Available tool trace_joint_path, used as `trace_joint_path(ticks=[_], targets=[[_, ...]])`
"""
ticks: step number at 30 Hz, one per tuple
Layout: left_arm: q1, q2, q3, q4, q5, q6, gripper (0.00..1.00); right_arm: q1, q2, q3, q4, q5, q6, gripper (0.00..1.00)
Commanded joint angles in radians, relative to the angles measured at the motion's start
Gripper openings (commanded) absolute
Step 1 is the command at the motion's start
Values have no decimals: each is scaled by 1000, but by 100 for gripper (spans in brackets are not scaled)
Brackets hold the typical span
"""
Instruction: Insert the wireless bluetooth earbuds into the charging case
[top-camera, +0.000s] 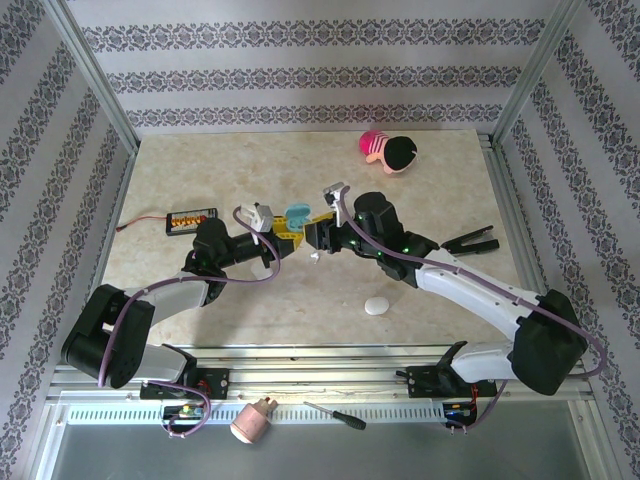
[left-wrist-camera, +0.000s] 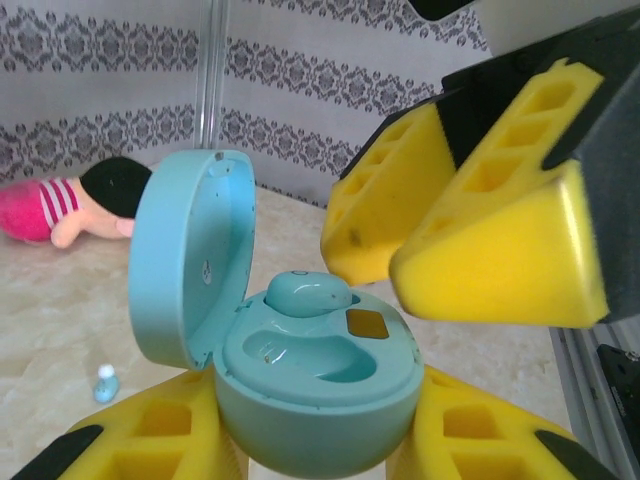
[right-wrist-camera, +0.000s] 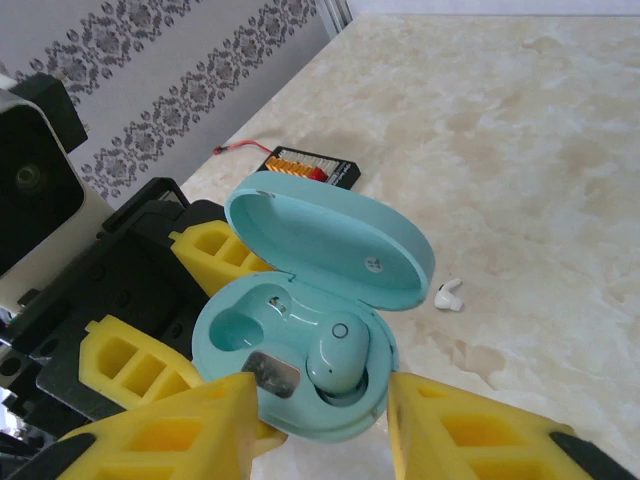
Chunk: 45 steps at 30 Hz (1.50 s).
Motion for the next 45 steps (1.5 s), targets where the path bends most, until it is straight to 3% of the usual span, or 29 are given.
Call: trace_joint_path(ticks=[1,5,11,17,25,36,45], targets=[[-6,-14,-12,99,-13,14,28,-15,-80,6,16,-30,7,47],[18,-10,-33,124,-37,19,28,-45,-151,-40,42,2,9,55],[71,-15,-51,149,-19,-2,28,-153,-140,-121,67,98,99,56],[79,-45,-59,116,-9,13,28,-259,113,21,-115,91,76,57],[80,-55,-58,110,4,10,28,-284,486,233,-138,195,34,54],[79,-31,-48,119,25,-7,28,-306,817,549,-228,148,76,38],[79,-16,-46,139,29,-24,28,-317,878,591,-258,126,81,18]])
